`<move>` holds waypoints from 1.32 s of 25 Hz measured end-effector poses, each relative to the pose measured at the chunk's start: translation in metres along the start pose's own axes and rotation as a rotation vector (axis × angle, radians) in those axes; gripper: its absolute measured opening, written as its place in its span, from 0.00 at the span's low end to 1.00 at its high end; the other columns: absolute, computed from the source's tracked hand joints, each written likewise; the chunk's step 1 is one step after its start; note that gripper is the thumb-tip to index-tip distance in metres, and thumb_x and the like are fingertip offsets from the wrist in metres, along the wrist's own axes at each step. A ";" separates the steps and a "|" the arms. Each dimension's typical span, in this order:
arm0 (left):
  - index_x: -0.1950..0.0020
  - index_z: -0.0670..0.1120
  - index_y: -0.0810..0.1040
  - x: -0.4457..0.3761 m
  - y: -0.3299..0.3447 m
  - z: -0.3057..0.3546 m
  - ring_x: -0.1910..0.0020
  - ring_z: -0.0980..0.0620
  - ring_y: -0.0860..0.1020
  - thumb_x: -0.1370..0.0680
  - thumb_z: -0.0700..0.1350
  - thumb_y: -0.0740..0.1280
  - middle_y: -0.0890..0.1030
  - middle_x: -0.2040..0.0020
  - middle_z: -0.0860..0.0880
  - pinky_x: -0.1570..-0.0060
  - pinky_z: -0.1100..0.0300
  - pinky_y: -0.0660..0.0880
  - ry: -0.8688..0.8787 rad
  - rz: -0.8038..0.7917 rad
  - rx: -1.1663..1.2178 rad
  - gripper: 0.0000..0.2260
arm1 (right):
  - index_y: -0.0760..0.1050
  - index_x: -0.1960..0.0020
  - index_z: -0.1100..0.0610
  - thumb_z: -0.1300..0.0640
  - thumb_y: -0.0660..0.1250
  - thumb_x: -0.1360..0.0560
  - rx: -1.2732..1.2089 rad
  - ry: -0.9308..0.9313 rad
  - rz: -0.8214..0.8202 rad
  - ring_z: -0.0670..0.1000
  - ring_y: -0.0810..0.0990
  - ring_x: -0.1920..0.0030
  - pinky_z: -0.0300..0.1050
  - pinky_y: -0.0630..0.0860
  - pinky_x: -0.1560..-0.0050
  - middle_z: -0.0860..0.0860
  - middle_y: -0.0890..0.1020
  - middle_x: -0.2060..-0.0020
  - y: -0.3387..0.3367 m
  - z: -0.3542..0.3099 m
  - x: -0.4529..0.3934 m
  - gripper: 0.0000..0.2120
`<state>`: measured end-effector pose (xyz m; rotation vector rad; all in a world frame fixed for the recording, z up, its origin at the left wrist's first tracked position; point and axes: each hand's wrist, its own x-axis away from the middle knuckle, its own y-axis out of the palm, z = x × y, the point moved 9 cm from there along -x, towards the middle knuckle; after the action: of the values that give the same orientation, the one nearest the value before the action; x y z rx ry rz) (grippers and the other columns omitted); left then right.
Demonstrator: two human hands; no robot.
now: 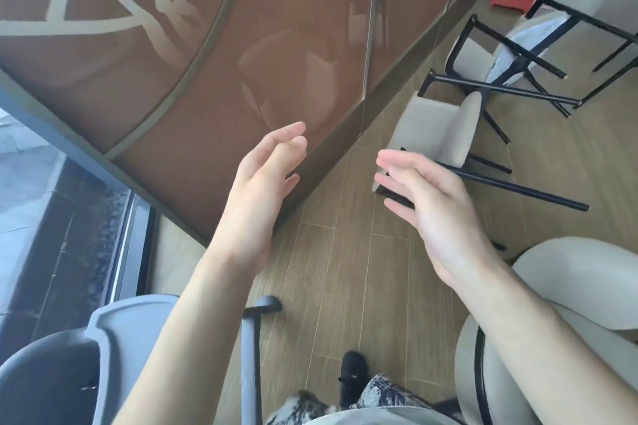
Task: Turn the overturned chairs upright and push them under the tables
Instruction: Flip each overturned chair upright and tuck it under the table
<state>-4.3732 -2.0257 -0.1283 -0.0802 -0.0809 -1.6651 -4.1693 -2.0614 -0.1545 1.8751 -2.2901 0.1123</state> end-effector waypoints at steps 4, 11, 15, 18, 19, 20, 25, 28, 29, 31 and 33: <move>0.35 0.60 0.80 -0.045 -0.003 0.000 0.33 0.63 0.76 0.23 0.57 0.62 0.80 0.34 0.63 0.32 0.56 0.72 -0.015 -0.012 -0.007 0.17 | 0.83 0.42 0.46 0.57 0.63 0.19 0.011 0.041 0.000 0.41 0.81 0.40 0.52 0.76 0.35 0.39 0.84 0.43 0.010 0.003 -0.038 0.12; 0.37 0.60 0.81 -0.130 -0.020 0.001 0.34 0.63 0.77 0.23 0.56 0.63 0.81 0.38 0.65 0.30 0.55 0.71 -0.041 -0.053 0.006 0.16 | 0.83 0.42 0.48 0.58 0.62 0.18 0.029 0.062 0.031 0.41 0.82 0.41 0.52 0.77 0.35 0.41 0.84 0.42 0.042 0.001 -0.104 0.12; 0.37 0.59 0.81 -0.184 -0.041 0.013 0.33 0.62 0.77 0.24 0.56 0.64 0.81 0.36 0.62 0.28 0.53 0.70 -0.044 -0.094 0.028 0.17 | 0.83 0.42 0.49 0.59 0.62 0.18 0.005 0.044 0.093 0.41 0.82 0.41 0.52 0.76 0.35 0.42 0.84 0.42 0.061 -0.011 -0.144 0.13; 0.37 0.59 0.82 -0.225 -0.059 0.021 0.34 0.62 0.78 0.24 0.56 0.64 0.82 0.36 0.62 0.28 0.52 0.70 -0.049 -0.129 0.021 0.17 | 0.83 0.43 0.49 0.59 0.62 0.18 -0.010 0.023 0.143 0.41 0.82 0.42 0.52 0.76 0.36 0.41 0.84 0.42 0.076 -0.021 -0.169 0.13; 0.37 0.59 0.82 -0.239 -0.062 0.022 0.35 0.62 0.78 0.24 0.56 0.64 0.82 0.36 0.62 0.28 0.52 0.70 -0.054 -0.148 0.019 0.17 | 0.83 0.43 0.49 0.59 0.62 0.18 -0.021 0.021 0.168 0.41 0.82 0.41 0.52 0.76 0.36 0.41 0.84 0.42 0.079 -0.022 -0.177 0.13; 0.38 0.59 0.82 -0.248 -0.064 0.023 0.35 0.63 0.79 0.24 0.56 0.64 0.82 0.36 0.62 0.28 0.52 0.70 -0.056 -0.156 0.017 0.17 | 0.83 0.43 0.50 0.59 0.62 0.18 -0.027 0.019 0.181 0.42 0.82 0.41 0.52 0.76 0.35 0.42 0.84 0.42 0.082 -0.022 -0.181 0.12; 0.39 0.59 0.82 -0.287 -0.048 0.019 0.36 0.64 0.79 0.25 0.56 0.64 0.83 0.39 0.64 0.28 0.53 0.70 -0.079 -0.261 0.006 0.16 | 0.83 0.43 0.48 0.58 0.62 0.18 -0.036 0.045 0.251 0.42 0.83 0.42 0.52 0.76 0.36 0.42 0.84 0.42 0.089 -0.014 -0.202 0.12; 0.40 0.59 0.83 -0.304 -0.029 0.015 0.35 0.63 0.78 0.25 0.55 0.64 0.83 0.40 0.65 0.28 0.53 0.70 -0.087 -0.325 -0.001 0.15 | 0.84 0.44 0.48 0.58 0.62 0.18 -0.047 0.049 0.306 0.41 0.83 0.43 0.52 0.76 0.36 0.41 0.85 0.44 0.079 -0.015 -0.216 0.13; 0.41 0.59 0.83 -0.310 -0.023 0.014 0.35 0.63 0.78 0.25 0.55 0.64 0.83 0.40 0.65 0.28 0.53 0.70 -0.091 -0.340 -0.004 0.15 | 0.84 0.44 0.48 0.57 0.62 0.18 -0.046 0.052 0.322 0.41 0.83 0.43 0.51 0.77 0.36 0.41 0.85 0.44 0.074 -0.015 -0.220 0.12; 0.40 0.59 0.83 -0.326 -0.008 0.012 0.35 0.63 0.78 0.25 0.55 0.64 0.83 0.40 0.64 0.28 0.54 0.71 -0.100 -0.377 -0.010 0.16 | 0.84 0.45 0.48 0.57 0.63 0.18 -0.051 0.061 0.353 0.42 0.83 0.42 0.51 0.77 0.37 0.42 0.85 0.44 0.063 -0.013 -0.231 0.12; 0.40 0.59 0.82 -0.343 0.010 0.010 0.34 0.63 0.77 0.26 0.55 0.64 0.82 0.38 0.62 0.28 0.54 0.70 -0.112 -0.404 -0.013 0.16 | 0.84 0.45 0.49 0.57 0.63 0.19 -0.071 0.071 0.385 0.42 0.83 0.42 0.51 0.77 0.37 0.43 0.85 0.45 0.050 -0.012 -0.246 0.11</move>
<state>-4.3303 -1.6864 -0.1526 -0.1758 -0.1808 -2.0639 -4.1707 -1.8123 -0.1854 1.3551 -2.5378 0.1439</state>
